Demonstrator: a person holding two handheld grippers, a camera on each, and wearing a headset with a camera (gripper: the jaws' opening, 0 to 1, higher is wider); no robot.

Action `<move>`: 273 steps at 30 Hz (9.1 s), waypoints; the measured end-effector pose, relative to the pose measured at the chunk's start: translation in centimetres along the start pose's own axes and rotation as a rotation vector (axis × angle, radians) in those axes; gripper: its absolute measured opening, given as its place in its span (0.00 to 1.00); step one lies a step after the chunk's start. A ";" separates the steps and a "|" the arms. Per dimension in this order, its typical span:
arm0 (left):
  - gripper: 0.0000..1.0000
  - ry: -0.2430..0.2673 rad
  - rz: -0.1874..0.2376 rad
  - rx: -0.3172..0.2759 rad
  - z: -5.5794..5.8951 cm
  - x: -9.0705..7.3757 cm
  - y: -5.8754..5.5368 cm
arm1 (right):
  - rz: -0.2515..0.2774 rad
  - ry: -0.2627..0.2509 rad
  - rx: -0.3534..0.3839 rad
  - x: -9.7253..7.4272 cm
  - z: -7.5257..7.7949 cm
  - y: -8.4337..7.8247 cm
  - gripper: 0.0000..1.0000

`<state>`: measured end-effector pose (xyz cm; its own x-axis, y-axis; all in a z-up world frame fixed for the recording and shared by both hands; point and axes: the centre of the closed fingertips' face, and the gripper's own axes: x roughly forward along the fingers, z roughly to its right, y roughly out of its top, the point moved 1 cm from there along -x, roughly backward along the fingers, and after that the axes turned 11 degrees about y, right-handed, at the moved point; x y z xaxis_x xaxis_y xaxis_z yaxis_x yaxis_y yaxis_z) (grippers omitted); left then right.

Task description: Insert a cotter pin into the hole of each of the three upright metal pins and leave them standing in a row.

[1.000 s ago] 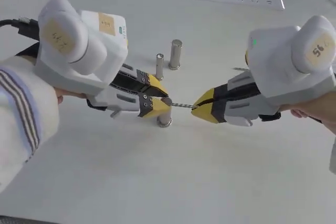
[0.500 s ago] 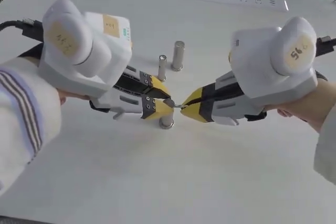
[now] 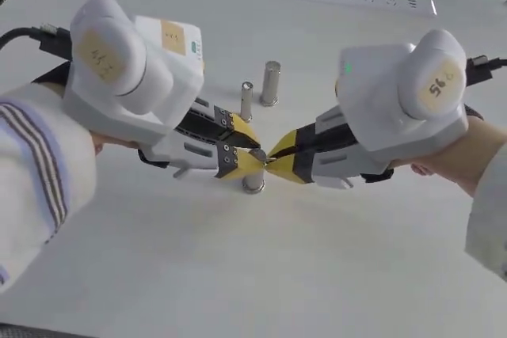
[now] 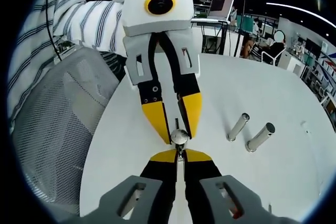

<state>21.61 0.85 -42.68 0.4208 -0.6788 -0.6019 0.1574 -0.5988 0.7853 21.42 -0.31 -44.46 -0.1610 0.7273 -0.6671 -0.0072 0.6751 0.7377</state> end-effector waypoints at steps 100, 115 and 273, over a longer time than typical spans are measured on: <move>0.99 0.367 0.148 -0.449 4.0 -8.2 -1.8 | 0.127 -0.085 0.187 3.9 0.7 -0.8 0.10; 0.99 0.363 0.152 -0.447 3.8 -8.6 -2.1 | 0.088 -0.117 0.116 4.7 1.4 0.2 0.08; 0.33 0.204 -0.076 -0.328 -9.1 2.8 -0.1 | 0.381 -0.539 0.603 -10.7 -5.8 -6.6 0.90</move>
<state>30.90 2.88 -43.13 0.5603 -0.5198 -0.6449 0.4583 -0.4540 0.7641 17.51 -13.29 -41.61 0.4404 0.7721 -0.4581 0.4964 0.2158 0.8409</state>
